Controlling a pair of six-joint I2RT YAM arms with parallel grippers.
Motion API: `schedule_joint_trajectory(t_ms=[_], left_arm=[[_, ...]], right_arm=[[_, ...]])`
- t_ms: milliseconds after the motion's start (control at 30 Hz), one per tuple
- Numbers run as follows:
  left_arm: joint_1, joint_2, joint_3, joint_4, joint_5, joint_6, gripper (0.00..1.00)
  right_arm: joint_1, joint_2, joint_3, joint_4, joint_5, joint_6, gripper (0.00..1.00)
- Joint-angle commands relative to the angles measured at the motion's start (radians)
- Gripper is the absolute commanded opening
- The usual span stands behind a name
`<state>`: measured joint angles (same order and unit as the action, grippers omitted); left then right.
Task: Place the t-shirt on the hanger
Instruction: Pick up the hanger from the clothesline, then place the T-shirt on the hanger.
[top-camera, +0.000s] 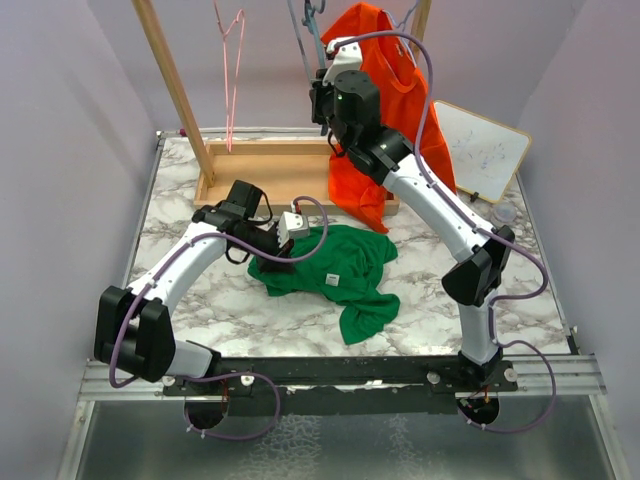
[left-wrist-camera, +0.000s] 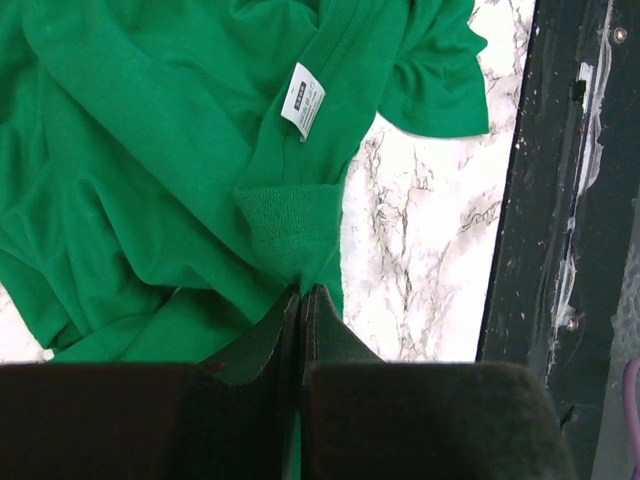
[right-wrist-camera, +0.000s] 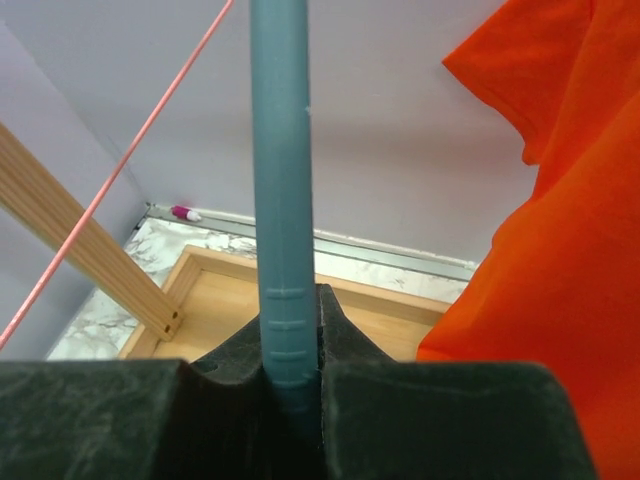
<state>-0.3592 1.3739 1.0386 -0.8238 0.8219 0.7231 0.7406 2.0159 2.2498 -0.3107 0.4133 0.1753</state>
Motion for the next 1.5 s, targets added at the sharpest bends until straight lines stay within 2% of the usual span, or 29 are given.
schedule_joint_trajectory(t_ms=[0,300,667,833,1067,1233,1467], left_arm=[[0.004,0.010,-0.002,0.012,0.046,0.000,0.00],[0.006,0.009,0.018,0.036,0.032,-0.011,0.00],[0.006,-0.032,0.051,0.066,-0.001,-0.083,0.00],[0.006,-0.046,0.087,0.090,-0.042,-0.130,0.00],[0.010,-0.057,0.167,0.114,-0.148,-0.147,0.00],[0.021,-0.051,0.187,0.144,-0.230,-0.090,0.00],[0.066,0.047,0.286,0.171,-0.259,-0.043,0.00]], right_arm=[[0.006,-0.072,0.000,0.086,-0.014,-0.044,0.01],[0.006,-0.152,-0.102,0.073,-0.010,-0.061,0.01],[0.006,-0.396,-0.476,0.037,-0.064,-0.022,0.01],[0.006,-0.463,-0.562,-0.087,-0.109,-0.002,0.01],[0.006,-0.647,-0.742,-0.303,-0.189,0.031,0.01],[0.006,-0.795,-0.816,-0.484,-0.229,0.031,0.01],[0.006,-0.977,-0.889,-0.733,-0.396,0.015,0.01]])
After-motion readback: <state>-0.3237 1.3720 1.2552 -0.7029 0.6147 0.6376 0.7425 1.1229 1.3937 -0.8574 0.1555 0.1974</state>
